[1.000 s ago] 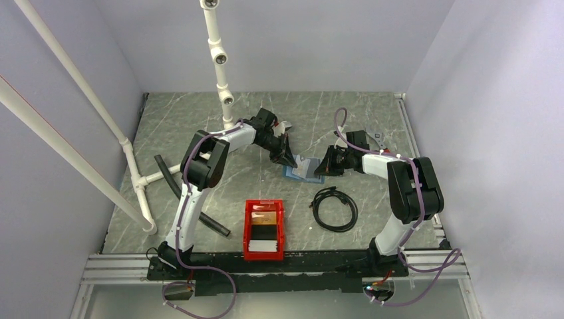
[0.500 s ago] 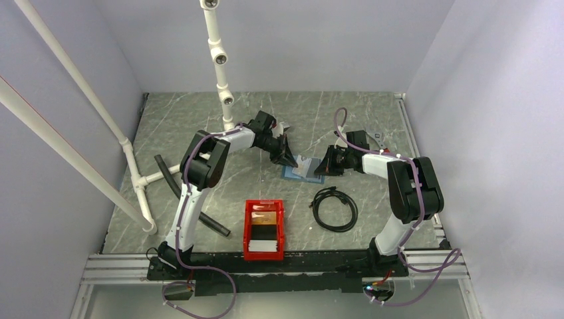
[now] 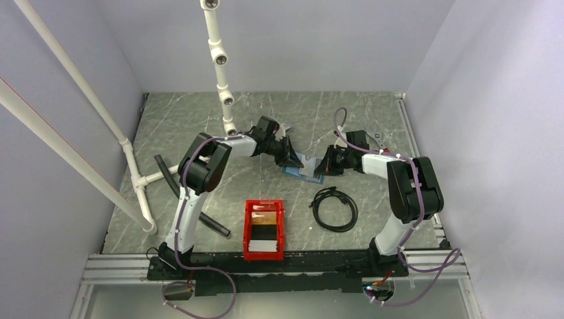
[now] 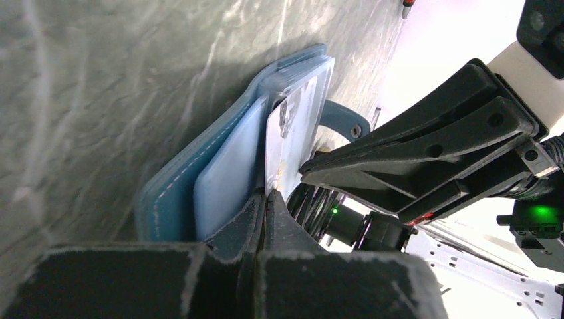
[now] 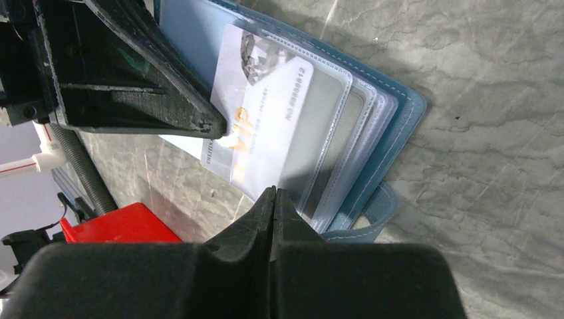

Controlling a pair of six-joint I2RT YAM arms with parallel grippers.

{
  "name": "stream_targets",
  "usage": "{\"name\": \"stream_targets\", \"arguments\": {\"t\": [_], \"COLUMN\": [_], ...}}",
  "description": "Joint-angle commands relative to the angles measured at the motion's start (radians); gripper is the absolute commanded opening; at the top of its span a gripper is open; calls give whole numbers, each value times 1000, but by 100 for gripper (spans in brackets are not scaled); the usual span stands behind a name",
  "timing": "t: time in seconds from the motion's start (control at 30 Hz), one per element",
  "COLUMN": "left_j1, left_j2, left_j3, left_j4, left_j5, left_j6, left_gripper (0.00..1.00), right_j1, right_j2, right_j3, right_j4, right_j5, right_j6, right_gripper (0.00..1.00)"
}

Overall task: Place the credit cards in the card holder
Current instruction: Insert the credit card into the card holder.

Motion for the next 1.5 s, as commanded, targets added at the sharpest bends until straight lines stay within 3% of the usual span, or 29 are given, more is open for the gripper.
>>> {"name": "stream_targets", "arguments": {"t": [0.0,0.1,0.23,0.43,0.6,0.7,0.73,0.77,0.97,1.1,1.23,1.3,1.47], "left_j1": [-25,-36,-57,-70,-96,-119,-134,-141,-187,-206,-193,-177,-137], "left_j2": [-30,-19,-26,-42,-16,1,9,9,31,66,8,3,26], "left_j3": [-2,24,99,153,232,287,305,309,326,364,343,372,413], "left_j4": [84,56,-151,-306,-409,-456,-462,-453,-380,-398,-450,-506,-546], "left_j5": [-42,-40,-98,-171,-243,-297,-317,-316,-243,-188,-292,-329,-335], "left_j6": [-41,-10,137,252,324,363,384,393,392,372,407,419,414], "left_gripper": [0,0,2,36,44,46,49,49,51,51,55,78,80], "right_j1": [3,3,3,-13,-42,-45,-46,-45,-31,-32,-38,-37,-39], "right_j2": [27,22,-7,-109,-117,-76,-37,-22,39,36,-5,-18,-41], "right_j3": [1,-1,20,18,-2,20,37,42,56,38,29,32,31], "right_j4": [-20,-17,-57,-94,-64,-58,-44,-36,34,71,15,-25,-72], "right_j5": [52,49,67,134,132,116,94,86,-18,-39,0,29,99], "right_j6": [-26,-24,-33,-1,37,38,35,37,53,81,50,26,-8], "right_gripper": [0,0,0,24,33,30,19,15,0,0,0,0,10]}}
